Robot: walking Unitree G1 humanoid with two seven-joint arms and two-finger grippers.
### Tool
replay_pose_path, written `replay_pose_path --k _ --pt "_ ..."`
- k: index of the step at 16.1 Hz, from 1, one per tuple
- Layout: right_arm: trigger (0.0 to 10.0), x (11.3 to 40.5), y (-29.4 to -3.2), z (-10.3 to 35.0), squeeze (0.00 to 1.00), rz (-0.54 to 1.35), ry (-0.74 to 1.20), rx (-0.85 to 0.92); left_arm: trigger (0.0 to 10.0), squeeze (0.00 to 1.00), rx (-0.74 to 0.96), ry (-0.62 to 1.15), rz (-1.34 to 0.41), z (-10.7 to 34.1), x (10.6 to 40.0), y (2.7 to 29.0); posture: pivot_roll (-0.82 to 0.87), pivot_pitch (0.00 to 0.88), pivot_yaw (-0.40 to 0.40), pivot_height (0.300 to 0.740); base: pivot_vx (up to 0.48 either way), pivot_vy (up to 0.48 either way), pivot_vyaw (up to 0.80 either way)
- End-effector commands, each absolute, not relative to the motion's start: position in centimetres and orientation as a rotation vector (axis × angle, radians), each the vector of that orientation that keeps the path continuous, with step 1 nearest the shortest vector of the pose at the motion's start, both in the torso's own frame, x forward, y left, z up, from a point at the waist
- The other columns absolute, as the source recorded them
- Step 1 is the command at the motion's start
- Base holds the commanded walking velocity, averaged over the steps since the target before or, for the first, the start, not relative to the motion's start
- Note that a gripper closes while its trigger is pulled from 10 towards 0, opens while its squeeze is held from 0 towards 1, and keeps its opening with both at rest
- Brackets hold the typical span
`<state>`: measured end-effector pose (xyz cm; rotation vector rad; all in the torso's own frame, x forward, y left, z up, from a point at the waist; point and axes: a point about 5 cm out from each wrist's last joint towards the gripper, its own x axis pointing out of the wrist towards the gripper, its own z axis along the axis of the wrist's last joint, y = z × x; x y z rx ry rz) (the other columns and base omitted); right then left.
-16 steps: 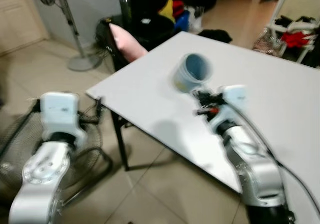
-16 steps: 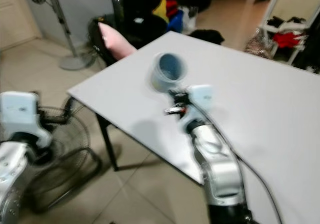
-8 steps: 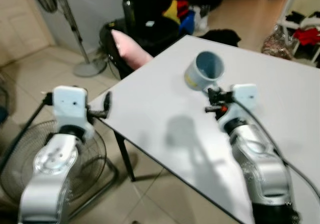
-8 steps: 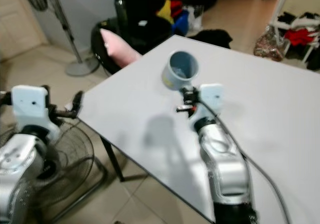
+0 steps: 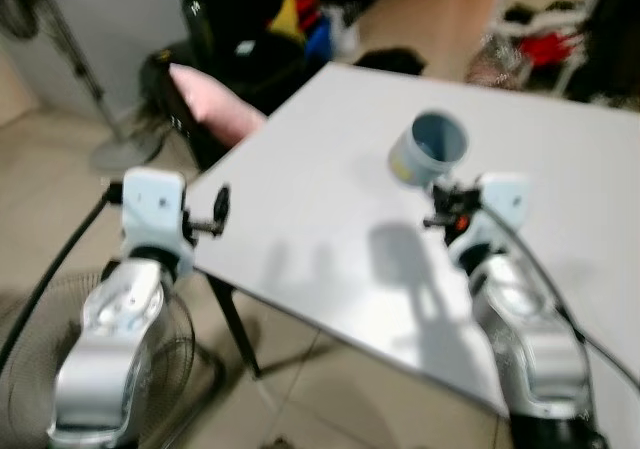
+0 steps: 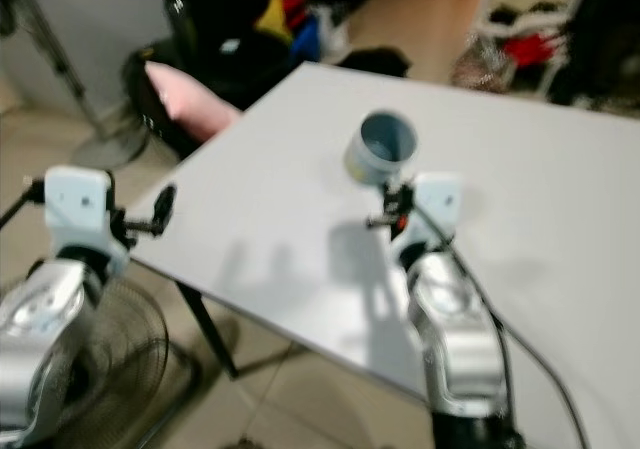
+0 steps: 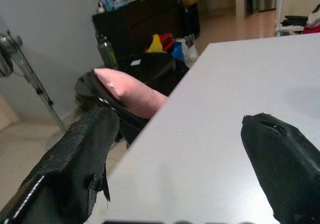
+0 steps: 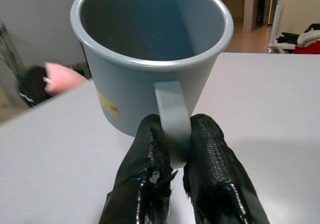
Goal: Setting the table
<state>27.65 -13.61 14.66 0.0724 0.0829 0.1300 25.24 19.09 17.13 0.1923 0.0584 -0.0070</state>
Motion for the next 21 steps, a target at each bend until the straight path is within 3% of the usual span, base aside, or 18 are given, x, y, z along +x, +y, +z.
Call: replay_pose_path --k 1,7,14,21 --pt "10.0 27.6 -13.9 15.1 0.0 0.12 0.066 0.068 10.0 0.0 0.198 0.037 -0.017 17.5 25.6 18.9 -0.13 0.0 0.113 0.74 0.0 0.48 -0.77" --pt "10.0 27.9 -13.7 15.2 0.0 0.131 0.063 0.066 10.0 0.0 0.187 0.027 0.001 17.5 25.8 19.2 -0.12 0.0 0.106 0.74 0.0 0.48 -0.77" --pt "10.0 29.1 -13.3 15.7 0.0 0.249 0.063 -0.007 10.0 0.0 0.161 0.028 0.043 17.0 24.3 18.9 -0.08 0.0 0.043 0.74 0.0 0.0 -0.08" --pt "10.0 29.8 -13.1 15.2 0.0 0.259 0.094 -0.014 10.0 0.0 0.174 0.029 0.02 17.3 24.3 19.0 -0.07 0.0 0.057 0.74 0.317 0.0 -0.3"
